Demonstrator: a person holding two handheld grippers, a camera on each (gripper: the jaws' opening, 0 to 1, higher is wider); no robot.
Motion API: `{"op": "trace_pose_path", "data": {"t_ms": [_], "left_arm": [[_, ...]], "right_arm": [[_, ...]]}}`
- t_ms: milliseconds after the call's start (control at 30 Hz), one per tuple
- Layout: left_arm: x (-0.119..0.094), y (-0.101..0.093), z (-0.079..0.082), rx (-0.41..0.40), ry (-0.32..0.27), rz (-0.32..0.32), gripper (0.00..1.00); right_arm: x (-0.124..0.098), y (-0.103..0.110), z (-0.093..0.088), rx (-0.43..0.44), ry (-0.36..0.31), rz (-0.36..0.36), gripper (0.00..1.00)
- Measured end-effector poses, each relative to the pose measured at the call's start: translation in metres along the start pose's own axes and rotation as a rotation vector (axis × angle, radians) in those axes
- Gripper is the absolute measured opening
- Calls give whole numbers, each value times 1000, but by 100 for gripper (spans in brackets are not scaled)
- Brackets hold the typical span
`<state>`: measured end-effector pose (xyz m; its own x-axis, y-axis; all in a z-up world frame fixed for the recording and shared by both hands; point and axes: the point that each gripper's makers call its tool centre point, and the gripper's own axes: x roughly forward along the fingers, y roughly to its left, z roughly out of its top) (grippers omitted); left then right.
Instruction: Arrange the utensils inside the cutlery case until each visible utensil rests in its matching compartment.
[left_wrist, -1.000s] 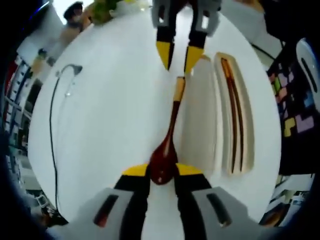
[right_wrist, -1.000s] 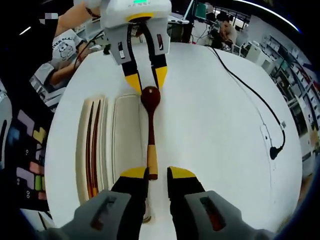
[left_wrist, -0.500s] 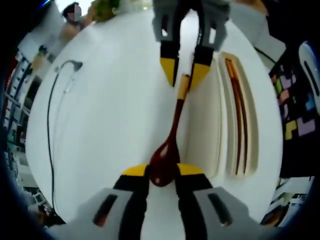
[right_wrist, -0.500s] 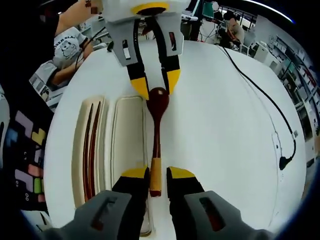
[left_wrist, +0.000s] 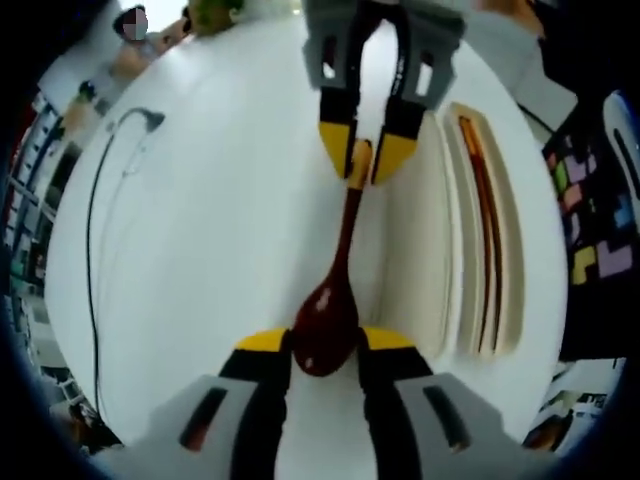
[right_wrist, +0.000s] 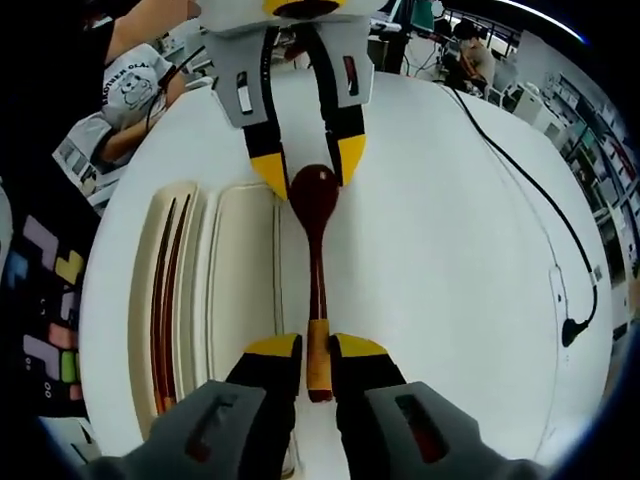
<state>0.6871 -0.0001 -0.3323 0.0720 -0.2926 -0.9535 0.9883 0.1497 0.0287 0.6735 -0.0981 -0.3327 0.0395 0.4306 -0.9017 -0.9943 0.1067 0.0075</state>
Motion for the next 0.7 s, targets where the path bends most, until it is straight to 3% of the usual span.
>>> {"op": "trace_pose_path", "data": {"t_ms": [400, 533, 700], "left_arm": [[1, 0, 1, -9, -23, -26, 29], [0, 1, 0, -11, -45, -26, 29], [0, 1, 0, -29, -77, -31, 29]], "right_arm": [[2, 1, 0, -61, 1, -29, 7], [1, 1, 0, -45, -23, -30, 7], [-3, 1, 2, -84, -44, -60, 7]]}}
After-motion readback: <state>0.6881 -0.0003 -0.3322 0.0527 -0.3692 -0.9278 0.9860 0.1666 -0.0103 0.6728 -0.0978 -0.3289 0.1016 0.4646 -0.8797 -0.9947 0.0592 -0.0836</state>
